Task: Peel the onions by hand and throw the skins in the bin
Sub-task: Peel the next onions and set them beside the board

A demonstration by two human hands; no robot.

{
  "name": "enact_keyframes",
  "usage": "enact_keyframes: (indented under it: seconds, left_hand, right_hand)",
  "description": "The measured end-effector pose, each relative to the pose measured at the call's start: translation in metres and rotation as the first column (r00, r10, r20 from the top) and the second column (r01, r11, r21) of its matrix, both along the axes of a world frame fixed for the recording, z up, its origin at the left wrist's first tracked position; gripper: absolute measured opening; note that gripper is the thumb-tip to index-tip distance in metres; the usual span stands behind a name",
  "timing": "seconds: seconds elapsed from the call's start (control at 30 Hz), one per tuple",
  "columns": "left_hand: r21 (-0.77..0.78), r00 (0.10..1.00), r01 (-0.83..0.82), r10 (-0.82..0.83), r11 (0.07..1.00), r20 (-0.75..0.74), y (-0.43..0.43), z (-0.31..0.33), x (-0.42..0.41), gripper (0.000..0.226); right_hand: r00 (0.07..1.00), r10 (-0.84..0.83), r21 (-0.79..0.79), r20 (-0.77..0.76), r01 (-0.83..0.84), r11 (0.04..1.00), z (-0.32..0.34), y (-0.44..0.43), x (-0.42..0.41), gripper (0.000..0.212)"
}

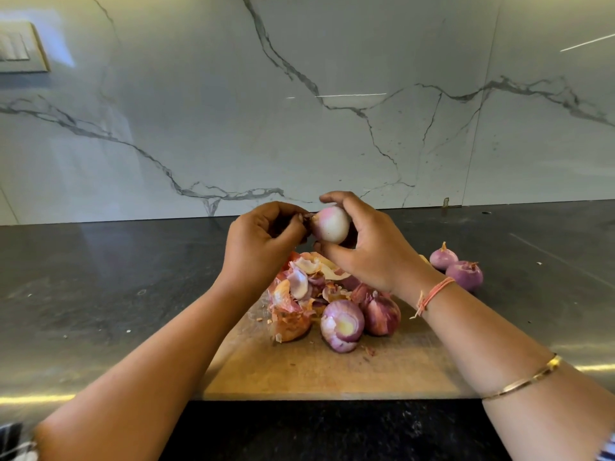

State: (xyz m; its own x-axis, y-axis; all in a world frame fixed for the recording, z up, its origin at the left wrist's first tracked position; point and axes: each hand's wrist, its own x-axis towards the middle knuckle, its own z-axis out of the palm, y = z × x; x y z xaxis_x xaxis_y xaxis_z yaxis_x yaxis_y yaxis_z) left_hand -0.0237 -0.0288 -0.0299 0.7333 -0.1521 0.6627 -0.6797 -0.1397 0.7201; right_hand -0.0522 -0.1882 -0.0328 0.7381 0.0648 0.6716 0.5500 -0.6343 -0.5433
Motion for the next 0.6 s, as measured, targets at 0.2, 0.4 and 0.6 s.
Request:
enact_keyframes:
  seconds: [0.2, 0.4, 0.6]
  left_hand:
    - [0.029, 0.999, 0.052, -0.052, 0.998, 0.009, -0.0007, 0.0, -0.0046, 0.023]
    - [0.047, 0.997, -0.03, 0.026, 0.998, 0.077, -0.0003, 0.0, -0.0022, 0.026]
    - [0.005, 0.99, -0.144, 0.144, 0.99, -0.005, 0.0019, 0.0019, 0.0036, 0.021]
  right_hand:
    - [0.999, -0.009, 0.012, 0.04, 0.009, 1.0, 0.0002, -0.001, 0.0021, 0.046]
    - [0.998, 0.057, 0.082, 0.025, -0.059, 0.995, 0.0009, 0.0022, -0.0004, 0.046]
    - [0.949, 0.286, 0.386, -0.134, -0.216, 0.897, 0.0041, 0.0016, -0.0028, 0.046]
